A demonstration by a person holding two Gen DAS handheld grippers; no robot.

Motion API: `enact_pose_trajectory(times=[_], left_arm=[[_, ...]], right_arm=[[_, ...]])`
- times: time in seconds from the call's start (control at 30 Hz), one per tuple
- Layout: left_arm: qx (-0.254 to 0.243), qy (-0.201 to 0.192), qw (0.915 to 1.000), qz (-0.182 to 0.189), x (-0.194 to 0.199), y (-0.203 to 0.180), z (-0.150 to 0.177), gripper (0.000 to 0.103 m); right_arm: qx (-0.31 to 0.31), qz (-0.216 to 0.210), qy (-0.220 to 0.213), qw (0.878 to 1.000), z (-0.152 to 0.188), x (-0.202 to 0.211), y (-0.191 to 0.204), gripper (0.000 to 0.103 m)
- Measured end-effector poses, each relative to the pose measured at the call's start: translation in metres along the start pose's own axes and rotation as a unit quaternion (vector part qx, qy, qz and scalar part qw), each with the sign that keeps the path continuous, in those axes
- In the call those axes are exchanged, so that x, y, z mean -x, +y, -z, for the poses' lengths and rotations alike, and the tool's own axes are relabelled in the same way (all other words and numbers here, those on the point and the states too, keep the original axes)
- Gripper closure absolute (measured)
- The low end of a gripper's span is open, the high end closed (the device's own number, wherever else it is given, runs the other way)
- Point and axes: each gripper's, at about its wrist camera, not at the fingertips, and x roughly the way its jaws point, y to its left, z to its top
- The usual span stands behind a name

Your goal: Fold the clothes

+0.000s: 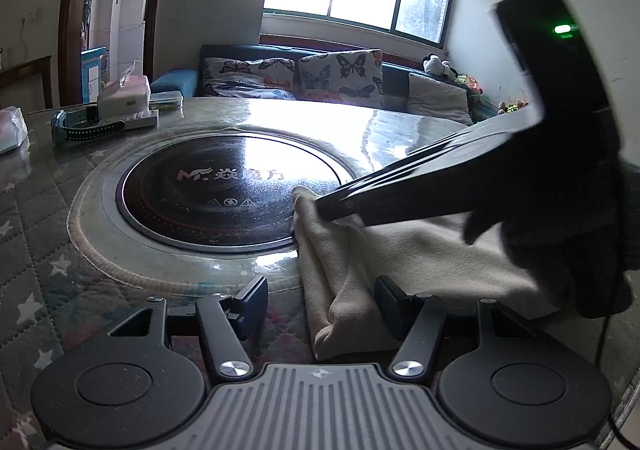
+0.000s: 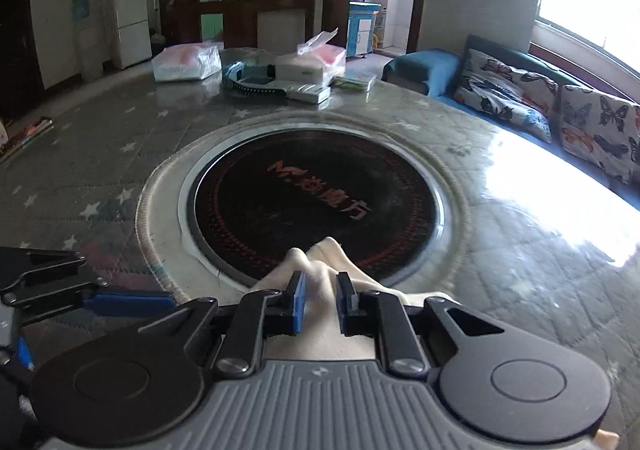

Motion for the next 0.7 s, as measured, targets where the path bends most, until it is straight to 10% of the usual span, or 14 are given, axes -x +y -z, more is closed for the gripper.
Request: enact_pose_trajectory(times=[0.7], left_arm=[[0.021,-0.003,0.9998,-0.002,0.002,0.006,-0.001,0.031]], right_arm=[[0.054,0.007,-0.026,0.998,0.058,0.079,0.025,0.088]])
